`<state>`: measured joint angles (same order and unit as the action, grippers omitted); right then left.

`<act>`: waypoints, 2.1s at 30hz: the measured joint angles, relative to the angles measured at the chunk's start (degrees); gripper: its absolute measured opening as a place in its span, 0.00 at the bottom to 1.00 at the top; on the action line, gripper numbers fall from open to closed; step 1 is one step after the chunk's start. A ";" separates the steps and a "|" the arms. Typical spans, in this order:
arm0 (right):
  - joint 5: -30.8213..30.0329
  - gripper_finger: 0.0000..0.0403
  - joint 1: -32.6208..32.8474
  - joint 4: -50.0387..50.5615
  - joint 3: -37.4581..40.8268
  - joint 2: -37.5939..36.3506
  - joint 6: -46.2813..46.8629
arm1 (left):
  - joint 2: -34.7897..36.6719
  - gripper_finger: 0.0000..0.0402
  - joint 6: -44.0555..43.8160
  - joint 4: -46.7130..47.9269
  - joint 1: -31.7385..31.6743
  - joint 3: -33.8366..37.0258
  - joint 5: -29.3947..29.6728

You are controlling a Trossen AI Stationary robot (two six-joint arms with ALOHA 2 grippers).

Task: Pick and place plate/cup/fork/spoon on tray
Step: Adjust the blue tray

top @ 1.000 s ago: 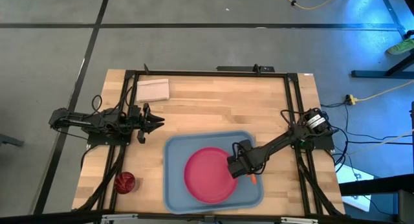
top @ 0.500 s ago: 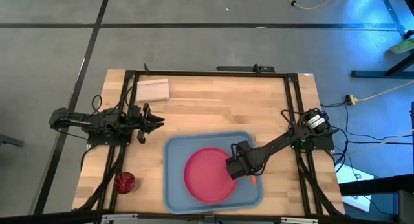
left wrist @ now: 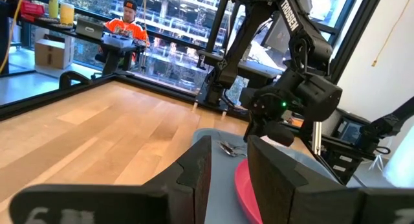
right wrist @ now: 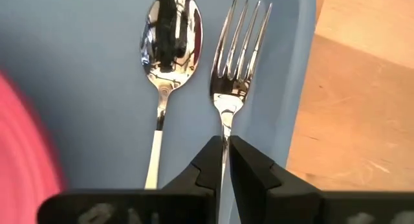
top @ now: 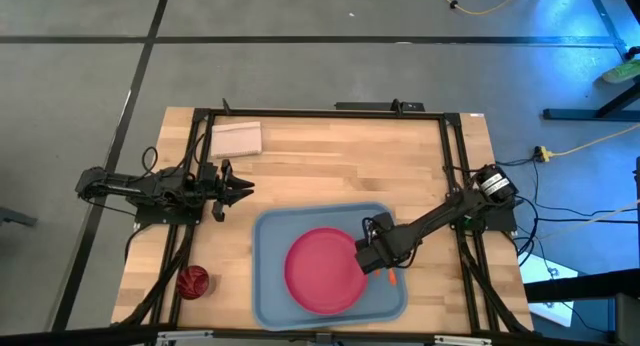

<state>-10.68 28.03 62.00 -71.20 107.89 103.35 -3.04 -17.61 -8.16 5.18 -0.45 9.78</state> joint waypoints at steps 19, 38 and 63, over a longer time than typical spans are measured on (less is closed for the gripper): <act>-32.63 0.09 -0.44 20.31 -10.63 -5.09 -31.59 | 0.01 0.23 -0.33 0.00 -0.01 -0.01 0.45; -38.44 0.09 -5.35 27.94 -2.04 -12.09 -26.70 | 0.01 0.23 -7.06 1.04 -0.01 -0.02 -0.92; -9.93 0.09 -26.35 -36.03 33.16 -26.57 -42.38 | -0.01 0.23 -7.34 5.09 -0.01 -0.02 5.77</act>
<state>-20.61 1.68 25.97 -38.04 81.32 60.97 -3.05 -24.95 -3.07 5.17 -0.47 15.55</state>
